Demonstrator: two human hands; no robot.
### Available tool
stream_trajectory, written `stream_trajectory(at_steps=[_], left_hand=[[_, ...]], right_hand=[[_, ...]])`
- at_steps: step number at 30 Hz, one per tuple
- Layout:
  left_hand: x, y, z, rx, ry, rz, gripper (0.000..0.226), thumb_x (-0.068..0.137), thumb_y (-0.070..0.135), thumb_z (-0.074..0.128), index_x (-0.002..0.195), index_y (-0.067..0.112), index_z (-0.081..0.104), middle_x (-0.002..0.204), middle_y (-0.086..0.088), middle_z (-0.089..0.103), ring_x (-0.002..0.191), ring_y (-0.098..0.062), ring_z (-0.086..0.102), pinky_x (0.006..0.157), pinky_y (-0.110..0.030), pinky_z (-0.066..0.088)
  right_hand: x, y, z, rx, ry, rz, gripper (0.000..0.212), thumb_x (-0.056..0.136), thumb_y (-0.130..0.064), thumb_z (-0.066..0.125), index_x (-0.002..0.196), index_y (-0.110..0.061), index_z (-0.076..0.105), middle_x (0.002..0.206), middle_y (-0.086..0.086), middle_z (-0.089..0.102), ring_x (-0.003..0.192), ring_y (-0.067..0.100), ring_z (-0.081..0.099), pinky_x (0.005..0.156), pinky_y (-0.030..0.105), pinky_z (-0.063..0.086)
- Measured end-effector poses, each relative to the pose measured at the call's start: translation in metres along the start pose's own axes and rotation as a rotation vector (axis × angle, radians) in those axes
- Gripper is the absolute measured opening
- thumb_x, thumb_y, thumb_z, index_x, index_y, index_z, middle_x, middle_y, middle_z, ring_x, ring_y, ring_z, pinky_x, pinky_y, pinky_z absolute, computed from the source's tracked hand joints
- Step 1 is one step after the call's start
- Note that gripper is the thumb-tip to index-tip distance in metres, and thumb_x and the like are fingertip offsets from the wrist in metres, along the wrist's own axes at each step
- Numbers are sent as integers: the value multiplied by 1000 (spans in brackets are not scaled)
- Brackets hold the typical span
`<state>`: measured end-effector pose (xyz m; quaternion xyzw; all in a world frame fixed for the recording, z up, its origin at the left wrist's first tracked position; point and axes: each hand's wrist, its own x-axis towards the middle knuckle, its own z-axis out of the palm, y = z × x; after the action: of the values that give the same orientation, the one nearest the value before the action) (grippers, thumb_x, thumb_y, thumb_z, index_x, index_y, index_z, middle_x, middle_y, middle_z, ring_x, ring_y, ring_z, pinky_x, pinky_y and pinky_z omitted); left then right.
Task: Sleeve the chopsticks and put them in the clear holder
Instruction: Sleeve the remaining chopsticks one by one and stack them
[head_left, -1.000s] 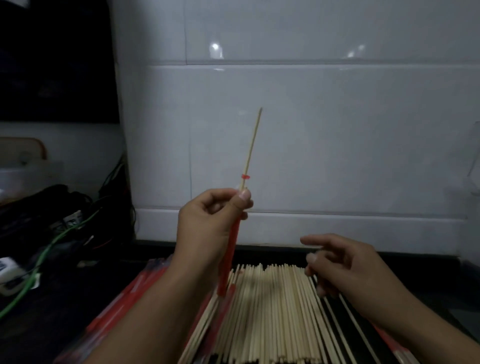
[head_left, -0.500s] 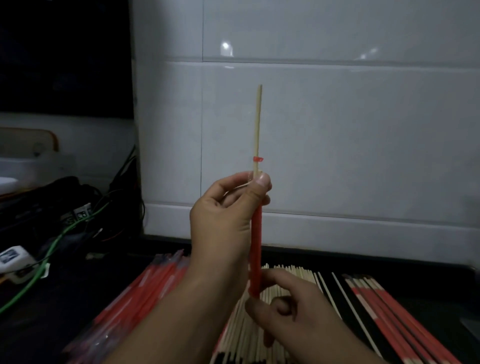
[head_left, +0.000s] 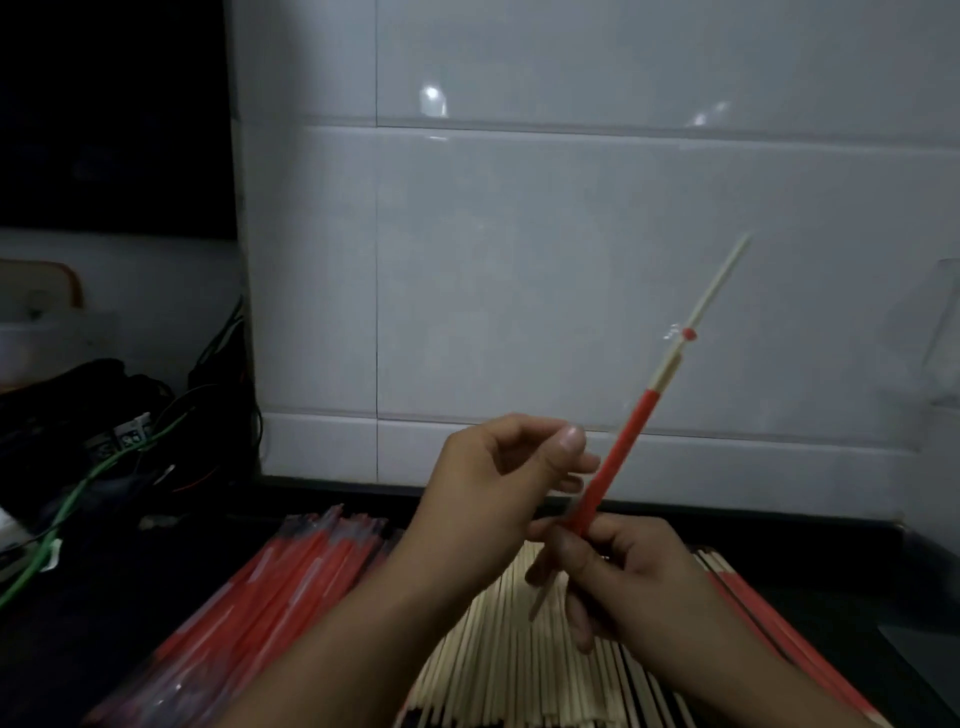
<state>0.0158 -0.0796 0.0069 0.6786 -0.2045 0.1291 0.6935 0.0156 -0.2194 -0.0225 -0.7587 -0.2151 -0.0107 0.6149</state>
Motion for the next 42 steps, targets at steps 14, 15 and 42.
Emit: stream_trajectory(at_steps=[14, 15, 42], left_hand=[[2, -9, 2, -157, 219, -74, 15, 92, 20, 65, 98, 11, 75, 92, -5, 76, 86, -15, 73, 73, -31, 61], [2, -9, 2, -195, 242, -99, 16, 90, 21, 66, 99, 11, 76, 95, -5, 76, 91, -16, 72, 77, -33, 60], [8, -2, -15, -32, 192, 43, 24, 92, 30, 60, 106, 12, 70, 92, 0, 77, 81, -12, 73, 76, -27, 60]], right_hand=[[1, 5, -4, 1, 53, -85, 31, 78, -47, 59, 99, -29, 73, 81, 7, 70, 50, 17, 58, 49, 19, 42], [1, 4, -4, 5, 87, -94, 31, 80, -46, 57, 101, -29, 72, 76, 3, 70, 50, 17, 58, 50, 19, 43], [-5, 3, -8, -138, -18, -78, 11, 89, -17, 70, 81, -16, 77, 65, 8, 68, 53, 16, 57, 51, 25, 46]])
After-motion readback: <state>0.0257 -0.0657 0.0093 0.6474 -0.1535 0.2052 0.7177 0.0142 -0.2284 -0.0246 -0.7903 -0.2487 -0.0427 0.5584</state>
